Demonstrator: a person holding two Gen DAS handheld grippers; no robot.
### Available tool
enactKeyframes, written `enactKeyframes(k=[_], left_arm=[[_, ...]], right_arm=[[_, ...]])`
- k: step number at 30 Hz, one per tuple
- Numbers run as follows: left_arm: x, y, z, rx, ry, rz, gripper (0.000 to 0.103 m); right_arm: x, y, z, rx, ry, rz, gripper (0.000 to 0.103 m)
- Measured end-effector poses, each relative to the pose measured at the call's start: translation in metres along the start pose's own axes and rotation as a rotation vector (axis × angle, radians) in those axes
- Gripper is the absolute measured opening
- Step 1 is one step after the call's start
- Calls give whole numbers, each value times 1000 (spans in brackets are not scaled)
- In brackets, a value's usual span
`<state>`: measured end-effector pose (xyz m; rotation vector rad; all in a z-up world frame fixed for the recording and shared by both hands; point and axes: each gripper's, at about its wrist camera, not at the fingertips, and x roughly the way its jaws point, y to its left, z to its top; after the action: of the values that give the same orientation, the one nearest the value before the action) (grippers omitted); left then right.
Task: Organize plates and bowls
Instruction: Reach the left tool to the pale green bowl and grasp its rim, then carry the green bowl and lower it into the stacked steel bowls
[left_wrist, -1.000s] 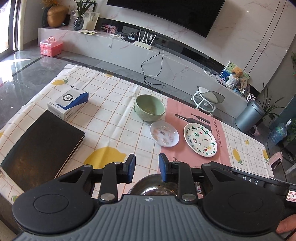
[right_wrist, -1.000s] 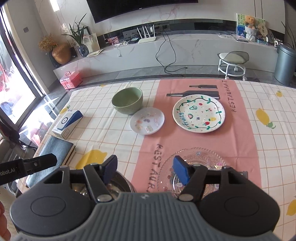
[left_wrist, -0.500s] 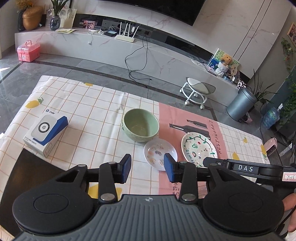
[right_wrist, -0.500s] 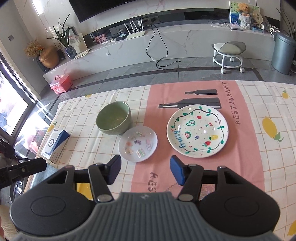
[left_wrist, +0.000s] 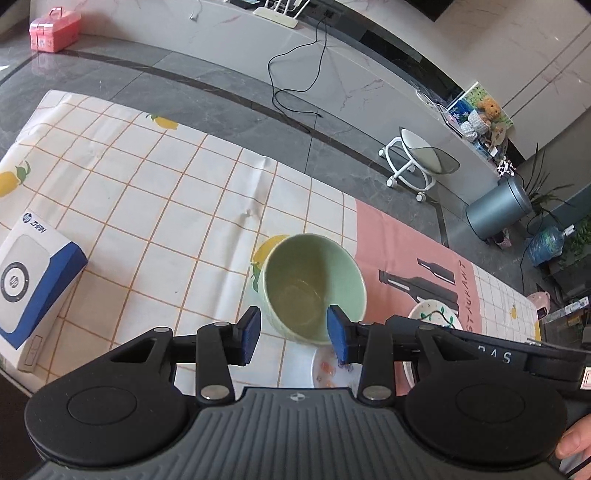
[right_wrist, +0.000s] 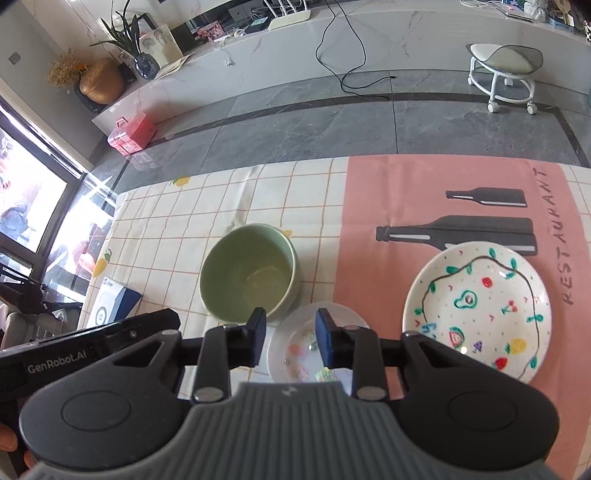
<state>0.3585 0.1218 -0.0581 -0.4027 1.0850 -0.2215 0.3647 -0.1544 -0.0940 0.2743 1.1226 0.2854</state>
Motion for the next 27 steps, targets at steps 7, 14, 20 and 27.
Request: enactKeyframes(k=[7,14,20,27], left_arm=[[38,5,15,-33,45,47,30],[56,6,13,-24,75,103,12],[58,2,12,-10,67,126,11],[35,-6,5,1,45,136,10]], right_arm=[[46,-2,19,19,69,1,19],[69,-3,24,24,115,0,13],[75,-3,24,25,116,1,10],[61,5,20,5,122,-11,9]])
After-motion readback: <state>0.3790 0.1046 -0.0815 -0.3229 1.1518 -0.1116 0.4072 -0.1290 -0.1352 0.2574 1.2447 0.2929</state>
